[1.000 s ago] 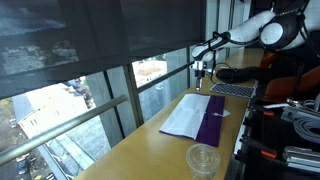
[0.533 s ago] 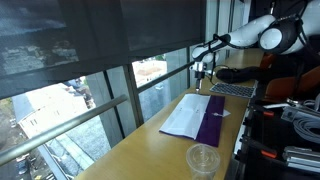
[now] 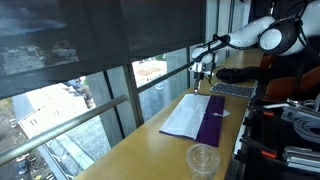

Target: Close the purple folder.

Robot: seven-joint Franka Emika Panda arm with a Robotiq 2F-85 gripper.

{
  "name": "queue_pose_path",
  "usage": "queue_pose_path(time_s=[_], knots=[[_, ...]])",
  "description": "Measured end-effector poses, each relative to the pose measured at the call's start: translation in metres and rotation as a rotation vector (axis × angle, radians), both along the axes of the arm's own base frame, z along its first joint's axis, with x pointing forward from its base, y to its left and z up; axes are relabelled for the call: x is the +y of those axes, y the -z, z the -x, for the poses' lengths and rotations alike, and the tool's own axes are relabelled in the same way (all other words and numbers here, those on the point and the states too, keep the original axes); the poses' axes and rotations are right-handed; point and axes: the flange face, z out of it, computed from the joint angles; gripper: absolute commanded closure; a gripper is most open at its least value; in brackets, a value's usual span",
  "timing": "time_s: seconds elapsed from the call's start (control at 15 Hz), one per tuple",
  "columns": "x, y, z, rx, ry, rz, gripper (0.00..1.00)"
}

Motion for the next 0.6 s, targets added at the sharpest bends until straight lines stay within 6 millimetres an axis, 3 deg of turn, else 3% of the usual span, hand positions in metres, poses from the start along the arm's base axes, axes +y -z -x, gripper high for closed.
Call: queue_pose_path(time_s=[0.07, 0.13, 0.6], knots=[[0.0013, 0.0001, -0.0005, -0.001, 0.000, -0.004, 0.08], [0.0019, 0.0001, -0.0008, -0.002, 0.000, -0.006, 0.26], [-0.0002, -0.0029, -0.0013, -0.009, 0.006, -0.008, 0.80]])
